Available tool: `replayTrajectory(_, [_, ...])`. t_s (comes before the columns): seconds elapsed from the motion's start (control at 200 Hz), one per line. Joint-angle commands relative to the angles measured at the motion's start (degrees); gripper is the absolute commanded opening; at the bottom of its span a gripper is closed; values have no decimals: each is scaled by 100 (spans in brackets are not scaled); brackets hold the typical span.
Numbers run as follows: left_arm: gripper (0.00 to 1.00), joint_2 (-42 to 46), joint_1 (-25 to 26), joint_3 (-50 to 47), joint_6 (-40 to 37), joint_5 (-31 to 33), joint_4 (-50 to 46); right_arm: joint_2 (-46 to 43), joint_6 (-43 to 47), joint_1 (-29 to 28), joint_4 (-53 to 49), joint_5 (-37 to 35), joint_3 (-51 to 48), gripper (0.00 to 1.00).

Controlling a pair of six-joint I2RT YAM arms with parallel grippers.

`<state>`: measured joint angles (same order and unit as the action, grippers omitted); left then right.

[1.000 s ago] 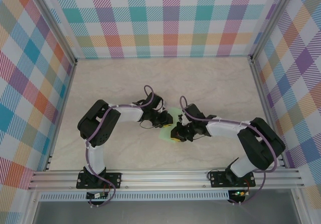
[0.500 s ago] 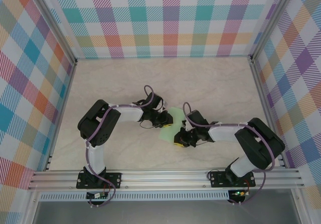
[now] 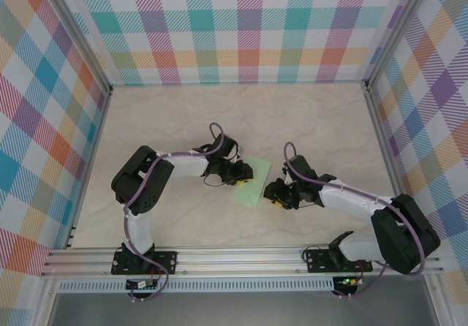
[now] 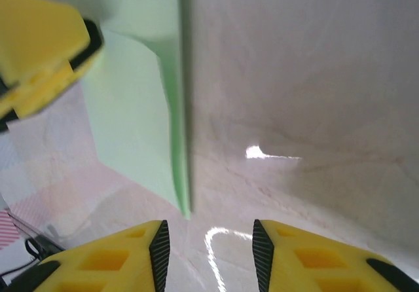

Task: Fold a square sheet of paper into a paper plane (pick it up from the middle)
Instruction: Turn over the paper at the center of the table.

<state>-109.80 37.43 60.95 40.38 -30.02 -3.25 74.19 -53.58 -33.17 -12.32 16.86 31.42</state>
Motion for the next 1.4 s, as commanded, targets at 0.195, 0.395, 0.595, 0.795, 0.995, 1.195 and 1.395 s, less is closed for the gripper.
replayTrajectory(0.195, [32, 424, 28, 207, -176, 284, -377, 918, -108, 142, 505, 92, 797, 48])
replayTrajectory(0.395, [29, 400, 27, 167, -217, 279, -440, 1421, -142, 153, 705, 172, 936, 49])
replayTrajectory(0.595, [28, 156, 28, 224, -240, 260, -454, 1678, -96, 153, 926, 246, 906, 46])
replayTrajectory(0.795, [28, -23, 25, 242, -214, 229, -415, 1848, -72, 146, 1217, 405, 862, 41])
replayTrajectory(0.995, [27, -103, 28, 242, -206, 217, -397, 1871, -81, 153, 1343, 497, 816, 38])
replayTrajectory(1.195, [28, -136, 27, 268, -193, 199, -396, 1817, -58, 151, 1501, 559, 755, 35])
replayTrajectory(1.395, [27, -123, 23, 286, -173, 225, -426, 1840, 40, 153, 1591, 558, 703, 35])
